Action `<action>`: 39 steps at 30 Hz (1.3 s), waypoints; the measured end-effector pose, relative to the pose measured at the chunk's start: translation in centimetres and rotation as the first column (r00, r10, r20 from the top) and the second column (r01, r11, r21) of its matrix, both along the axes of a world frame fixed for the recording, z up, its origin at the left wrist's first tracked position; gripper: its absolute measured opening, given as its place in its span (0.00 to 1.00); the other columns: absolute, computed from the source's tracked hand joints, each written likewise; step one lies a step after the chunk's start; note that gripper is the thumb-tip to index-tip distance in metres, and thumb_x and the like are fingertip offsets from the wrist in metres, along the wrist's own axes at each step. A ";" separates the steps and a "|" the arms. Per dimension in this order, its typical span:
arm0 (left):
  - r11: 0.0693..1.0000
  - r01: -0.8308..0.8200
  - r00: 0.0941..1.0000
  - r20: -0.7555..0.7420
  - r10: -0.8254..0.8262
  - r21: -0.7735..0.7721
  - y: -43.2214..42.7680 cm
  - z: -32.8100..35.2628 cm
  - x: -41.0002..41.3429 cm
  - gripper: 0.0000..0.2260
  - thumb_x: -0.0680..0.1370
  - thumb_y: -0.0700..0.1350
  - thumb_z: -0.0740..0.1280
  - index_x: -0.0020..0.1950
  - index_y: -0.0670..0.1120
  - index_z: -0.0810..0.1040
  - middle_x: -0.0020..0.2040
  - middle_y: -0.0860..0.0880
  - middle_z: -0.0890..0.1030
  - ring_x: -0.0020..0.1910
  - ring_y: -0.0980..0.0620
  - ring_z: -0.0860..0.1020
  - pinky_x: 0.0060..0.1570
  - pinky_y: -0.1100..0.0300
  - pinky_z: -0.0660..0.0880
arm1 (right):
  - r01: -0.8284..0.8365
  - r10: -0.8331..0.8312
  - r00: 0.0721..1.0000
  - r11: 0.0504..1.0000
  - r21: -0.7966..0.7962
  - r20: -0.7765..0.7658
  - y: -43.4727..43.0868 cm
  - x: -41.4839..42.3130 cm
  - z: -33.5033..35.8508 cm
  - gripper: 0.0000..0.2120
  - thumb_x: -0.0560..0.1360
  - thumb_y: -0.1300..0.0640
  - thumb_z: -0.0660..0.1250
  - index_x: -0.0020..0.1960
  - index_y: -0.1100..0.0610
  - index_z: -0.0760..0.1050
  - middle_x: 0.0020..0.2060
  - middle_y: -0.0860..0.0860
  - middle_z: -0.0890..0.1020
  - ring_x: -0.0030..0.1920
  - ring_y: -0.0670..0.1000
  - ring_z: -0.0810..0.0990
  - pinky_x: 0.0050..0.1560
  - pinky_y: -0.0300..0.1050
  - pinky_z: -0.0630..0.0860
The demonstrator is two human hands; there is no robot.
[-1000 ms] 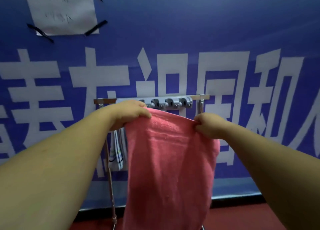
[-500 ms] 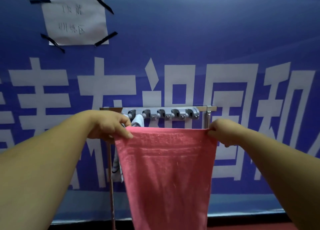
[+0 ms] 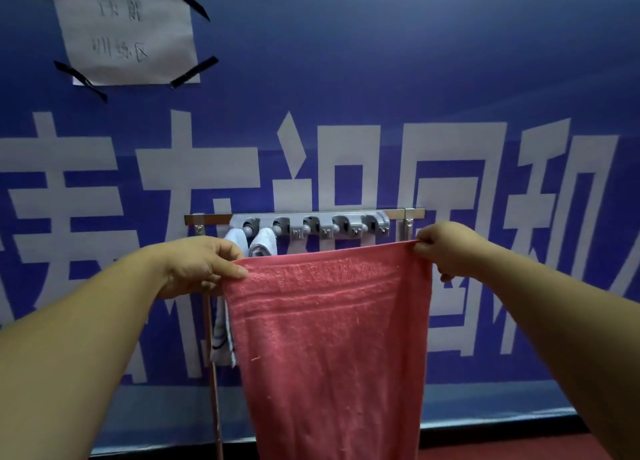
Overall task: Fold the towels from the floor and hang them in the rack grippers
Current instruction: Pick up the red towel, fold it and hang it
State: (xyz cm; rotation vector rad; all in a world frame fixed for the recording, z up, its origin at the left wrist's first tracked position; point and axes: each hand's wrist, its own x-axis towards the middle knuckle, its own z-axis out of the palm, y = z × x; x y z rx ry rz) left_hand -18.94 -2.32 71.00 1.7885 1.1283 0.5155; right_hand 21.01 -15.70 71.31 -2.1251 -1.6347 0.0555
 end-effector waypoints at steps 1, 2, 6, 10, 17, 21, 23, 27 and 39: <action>1.000 -0.016 1.000 0.002 0.016 0.015 0.1 0.0 0.1 0.08 0.76 0.39 0.77 0.54 0.42 0.83 0.50 0.42 0.86 0.45 0.48 0.83 0.43 0.56 0.80 | -0.001 0.001 1.000 1.000 -0.018 -0.006 0.1 0.2 -0.2 0.09 0.86 0.54 0.62 0.52 0.54 0.79 0.43 0.56 0.82 0.39 0.54 0.84 0.34 0.43 0.83; 0.999 -0.037 0.999 0.002 0.037 0.030 0.2 -0.1 0.2 0.08 0.77 0.39 0.77 0.54 0.41 0.83 0.48 0.42 0.87 0.43 0.49 0.84 0.41 0.57 0.80 | -0.004 0.004 1.000 1.000 -0.031 -0.012 0.2 0.3 -0.3 0.08 0.86 0.54 0.62 0.53 0.54 0.79 0.43 0.56 0.83 0.40 0.54 0.85 0.36 0.44 0.84; 0.989 -0.116 0.993 0.018 0.115 0.091 0.8 -0.7 0.6 0.10 0.78 0.38 0.76 0.58 0.38 0.83 0.49 0.40 0.88 0.42 0.49 0.85 0.38 0.59 0.81 | -0.025 0.023 0.999 0.999 -0.047 -0.046 0.4 0.8 -0.8 0.09 0.86 0.53 0.62 0.53 0.54 0.79 0.44 0.56 0.84 0.44 0.56 0.86 0.42 0.48 0.86; 0.971 -0.183 0.983 0.063 0.175 0.153 0.9 -1.2 0.9 0.13 0.76 0.40 0.78 0.57 0.36 0.82 0.45 0.43 0.88 0.40 0.50 0.85 0.35 0.60 0.80 | -0.016 0.012 0.997 0.998 -0.055 -0.074 0.6 0.8 -0.9 0.11 0.86 0.53 0.62 0.53 0.56 0.80 0.43 0.59 0.85 0.42 0.58 0.87 0.41 0.48 0.86; 0.957 -0.252 0.964 0.125 0.234 0.147 1.0 -2.7 1.4 0.13 0.76 0.41 0.78 0.56 0.35 0.82 0.48 0.39 0.88 0.42 0.48 0.85 0.40 0.57 0.81 | 0.041 -0.047 0.967 0.999 -0.030 -0.249 0.4 0.7 -1.5 0.08 0.85 0.58 0.65 0.52 0.58 0.83 0.42 0.59 0.87 0.40 0.55 0.88 0.36 0.42 0.82; 0.958 -0.275 0.932 0.267 0.246 0.075 0.8 -4.1 0.9 0.11 0.78 0.36 0.76 0.59 0.35 0.82 0.54 0.35 0.87 0.43 0.48 0.85 0.44 0.57 0.83 | 0.027 -0.014 0.904 0.999 0.025 -0.427 -0.2 1.0 -2.1 0.07 0.84 0.58 0.67 0.53 0.58 0.83 0.45 0.60 0.87 0.41 0.55 0.87 0.36 0.42 0.81; 0.958 -0.285 0.896 0.360 0.259 0.020 0.6 -4.7 0.9 0.10 0.78 0.35 0.75 0.59 0.37 0.83 0.54 0.36 0.87 0.44 0.47 0.86 0.46 0.55 0.83 | 0.024 0.015 0.845 0.998 0.065 -0.534 -0.4 1.2 -2.6 0.06 0.83 0.58 0.68 0.54 0.60 0.82 0.47 0.61 0.87 0.43 0.56 0.87 0.38 0.44 0.83; 0.956 -0.284 0.790 0.548 0.277 -0.074 0.1 -5.3 1.8 0.10 0.78 0.36 0.75 0.58 0.42 0.83 0.48 0.43 0.88 0.43 0.50 0.86 0.48 0.55 0.83 | 0.006 0.097 0.713 0.989 0.145 -0.695 -0.4 1.1 -3.2 0.08 0.83 0.59 0.69 0.55 0.64 0.80 0.46 0.60 0.85 0.43 0.55 0.86 0.39 0.44 0.83; 0.853 -0.481 0.782 0.343 0.521 -0.201 0.1 -7.7 7.1 0.01 0.80 0.34 0.71 0.51 0.37 0.83 0.34 0.44 0.80 0.30 0.53 0.74 0.25 0.64 0.78 | 0.211 -0.037 0.542 0.973 0.094 -0.840 2.0 -1.3 -6.6 0.03 0.82 0.66 0.66 0.53 0.61 0.79 0.41 0.59 0.83 0.38 0.55 0.84 0.45 0.56 0.88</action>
